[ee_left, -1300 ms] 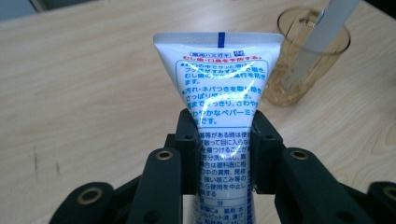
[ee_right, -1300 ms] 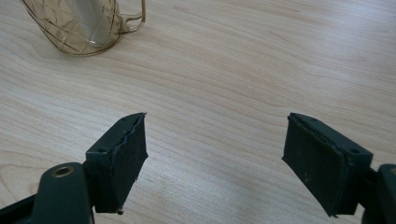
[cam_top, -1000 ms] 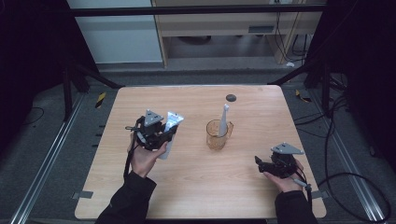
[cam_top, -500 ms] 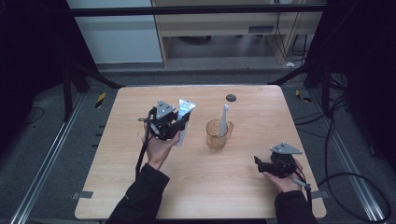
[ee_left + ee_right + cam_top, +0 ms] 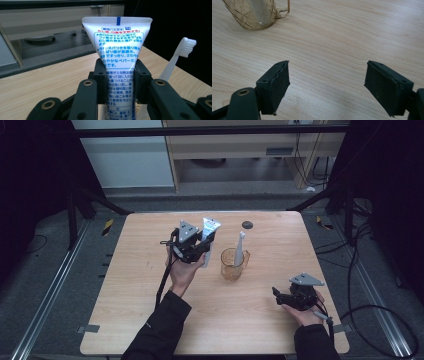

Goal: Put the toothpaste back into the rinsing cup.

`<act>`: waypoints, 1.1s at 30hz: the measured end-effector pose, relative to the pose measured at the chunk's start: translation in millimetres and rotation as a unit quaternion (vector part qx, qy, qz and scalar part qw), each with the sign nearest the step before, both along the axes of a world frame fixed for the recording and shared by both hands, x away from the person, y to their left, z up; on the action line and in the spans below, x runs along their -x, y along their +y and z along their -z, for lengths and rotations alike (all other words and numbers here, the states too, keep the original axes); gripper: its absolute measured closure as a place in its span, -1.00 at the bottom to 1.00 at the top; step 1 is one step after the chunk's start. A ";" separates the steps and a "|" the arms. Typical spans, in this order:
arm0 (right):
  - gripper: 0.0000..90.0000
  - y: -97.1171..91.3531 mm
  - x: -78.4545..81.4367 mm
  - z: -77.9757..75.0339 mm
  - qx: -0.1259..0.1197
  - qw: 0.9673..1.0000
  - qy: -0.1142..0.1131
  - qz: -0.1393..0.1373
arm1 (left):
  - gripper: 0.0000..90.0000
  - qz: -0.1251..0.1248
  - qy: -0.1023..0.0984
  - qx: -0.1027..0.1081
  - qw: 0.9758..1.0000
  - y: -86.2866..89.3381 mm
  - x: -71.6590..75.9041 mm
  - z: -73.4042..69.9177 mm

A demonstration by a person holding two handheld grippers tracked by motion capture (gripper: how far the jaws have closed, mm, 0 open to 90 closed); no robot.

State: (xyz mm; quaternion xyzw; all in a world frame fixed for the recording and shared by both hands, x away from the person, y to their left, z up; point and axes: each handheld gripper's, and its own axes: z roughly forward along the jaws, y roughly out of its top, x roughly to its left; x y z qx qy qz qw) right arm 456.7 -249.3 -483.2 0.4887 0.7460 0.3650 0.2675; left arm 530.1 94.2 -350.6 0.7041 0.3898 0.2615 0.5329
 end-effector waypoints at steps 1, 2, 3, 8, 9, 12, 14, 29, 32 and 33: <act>-0.56 0.1 0.0 0.1 0.000 1.000 0.000 0.000 | 0.54 0.001 -0.003 0.001 1.000 -1.5 -1.0 -0.1; -0.56 0.1 -0.1 0.2 0.001 1.000 0.000 0.000 | 0.54 0.001 -0.006 0.003 1.000 -3.1 -2.0 -0.2; -0.56 0.2 -0.1 0.2 0.001 1.000 -0.001 0.000 | 0.54 0.001 -0.008 0.004 1.000 -4.6 -3.1 -0.2; -0.56 0.1 -0.1 0.5 0.001 1.000 -0.006 0.000 | 0.54 0.004 -0.014 0.021 1.000 -12.5 -10.4 1.6; -0.56 0.1 0.0 0.5 0.001 1.000 -0.006 0.000 | 0.54 0.004 -0.013 0.022 1.000 -13.6 -11.5 1.9; -0.57 -0.5 -0.2 0.6 0.003 1.000 -0.009 -0.001 | 0.54 0.003 -0.016 0.025 1.000 -18.0 -14.9 3.2; -0.57 -0.8 -0.2 0.7 0.002 1.000 -0.010 -0.001 | 0.54 0.004 -0.020 0.027 0.999 -21.2 -16.4 3.5; -0.57 -0.9 -0.4 1.6 0.001 1.000 -0.009 -0.001 | 0.54 0.004 -0.039 0.033 0.999 -33.3 -25.5 3.6; -0.57 -0.7 -0.4 1.8 0.002 1.000 -0.009 -0.002 | 0.54 0.006 -0.041 0.037 0.998 -35.2 -26.8 5.4; -0.57 -0.6 -0.4 1.8 0.002 1.000 -0.009 -0.002 | 0.54 0.008 -0.040 0.039 0.998 -36.0 -27.3 6.2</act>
